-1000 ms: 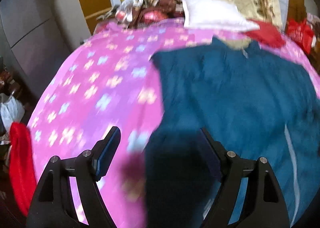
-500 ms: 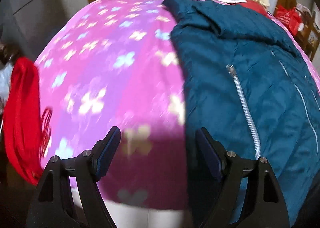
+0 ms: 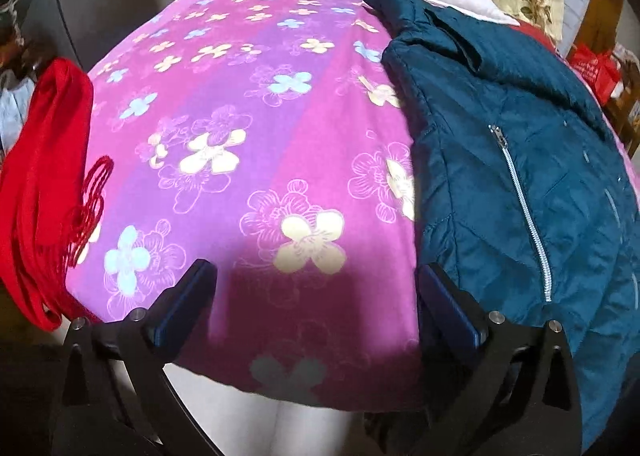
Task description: Fold large clothes
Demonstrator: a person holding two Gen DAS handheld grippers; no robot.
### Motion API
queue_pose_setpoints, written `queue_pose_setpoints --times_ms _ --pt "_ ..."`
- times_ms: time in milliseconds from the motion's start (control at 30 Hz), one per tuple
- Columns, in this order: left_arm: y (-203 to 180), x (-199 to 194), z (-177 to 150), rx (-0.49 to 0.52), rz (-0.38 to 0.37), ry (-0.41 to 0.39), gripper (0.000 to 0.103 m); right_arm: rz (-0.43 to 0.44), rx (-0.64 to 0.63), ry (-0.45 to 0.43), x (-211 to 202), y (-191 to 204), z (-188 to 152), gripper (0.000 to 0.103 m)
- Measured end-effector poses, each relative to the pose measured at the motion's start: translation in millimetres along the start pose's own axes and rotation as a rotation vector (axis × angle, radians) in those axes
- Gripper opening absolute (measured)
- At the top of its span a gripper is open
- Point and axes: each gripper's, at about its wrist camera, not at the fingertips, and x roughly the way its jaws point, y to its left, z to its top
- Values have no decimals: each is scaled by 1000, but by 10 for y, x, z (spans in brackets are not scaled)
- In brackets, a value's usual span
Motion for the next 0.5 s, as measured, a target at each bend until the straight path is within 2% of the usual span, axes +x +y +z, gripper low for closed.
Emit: queue_pose_setpoints --times_ms 167,300,400,500 --pt "133 -192 -94 -67 -99 -26 102 174 31 -12 134 86 -5 103" --pt "220 -389 -129 -71 -130 -77 102 224 36 -42 257 102 50 103" --pt "234 -432 -155 -70 -164 -52 102 231 25 -66 261 117 15 102" --pt "108 -446 -234 -57 -228 -38 102 199 -29 -107 260 190 -69 102"
